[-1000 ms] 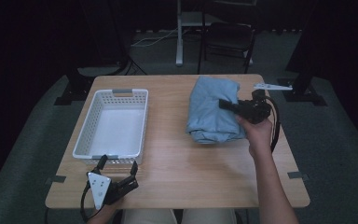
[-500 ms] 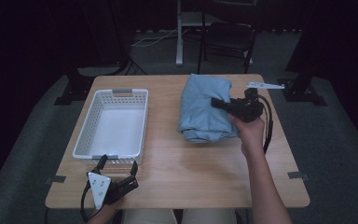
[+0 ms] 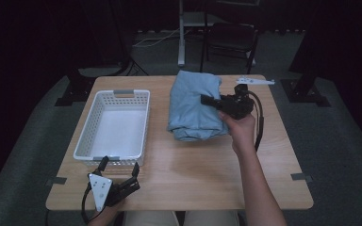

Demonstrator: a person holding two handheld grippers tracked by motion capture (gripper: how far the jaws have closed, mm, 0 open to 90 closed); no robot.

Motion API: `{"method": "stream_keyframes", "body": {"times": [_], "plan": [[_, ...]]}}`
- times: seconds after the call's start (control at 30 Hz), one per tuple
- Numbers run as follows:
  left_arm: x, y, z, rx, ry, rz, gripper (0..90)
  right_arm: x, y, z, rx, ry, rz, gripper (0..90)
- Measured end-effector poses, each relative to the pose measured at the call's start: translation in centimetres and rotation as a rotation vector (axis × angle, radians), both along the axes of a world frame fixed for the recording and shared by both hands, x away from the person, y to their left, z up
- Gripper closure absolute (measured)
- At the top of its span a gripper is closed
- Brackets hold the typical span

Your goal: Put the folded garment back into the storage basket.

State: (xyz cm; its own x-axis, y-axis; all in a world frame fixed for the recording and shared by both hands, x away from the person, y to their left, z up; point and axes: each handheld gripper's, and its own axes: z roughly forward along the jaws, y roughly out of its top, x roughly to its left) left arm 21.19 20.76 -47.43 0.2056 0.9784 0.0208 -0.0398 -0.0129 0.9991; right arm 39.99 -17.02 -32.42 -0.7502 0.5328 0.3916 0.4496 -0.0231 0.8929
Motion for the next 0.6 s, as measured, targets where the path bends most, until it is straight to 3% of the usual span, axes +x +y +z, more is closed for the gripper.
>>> {"method": "stream_keyframes", "body": {"times": [0.23, 0.43, 0.6], "plan": [[0.0, 0.0, 0.0, 0.0, 0.001, 0.0, 2.1, 0.2, 1.3, 0.4, 0.001, -0.012, 0.018, 65.8], [0.0, 0.0, 0.0, 0.0, 0.002, 0.0, 2.2, 0.5, 2.2, 0.3, 0.034, -0.007, 0.029, 65.8], [0.0, 0.0, 0.0, 0.0, 0.002, -0.003, 2.1, 0.7, 3.2, 0.3, 0.026, -0.013, 0.045, 65.8]]}}
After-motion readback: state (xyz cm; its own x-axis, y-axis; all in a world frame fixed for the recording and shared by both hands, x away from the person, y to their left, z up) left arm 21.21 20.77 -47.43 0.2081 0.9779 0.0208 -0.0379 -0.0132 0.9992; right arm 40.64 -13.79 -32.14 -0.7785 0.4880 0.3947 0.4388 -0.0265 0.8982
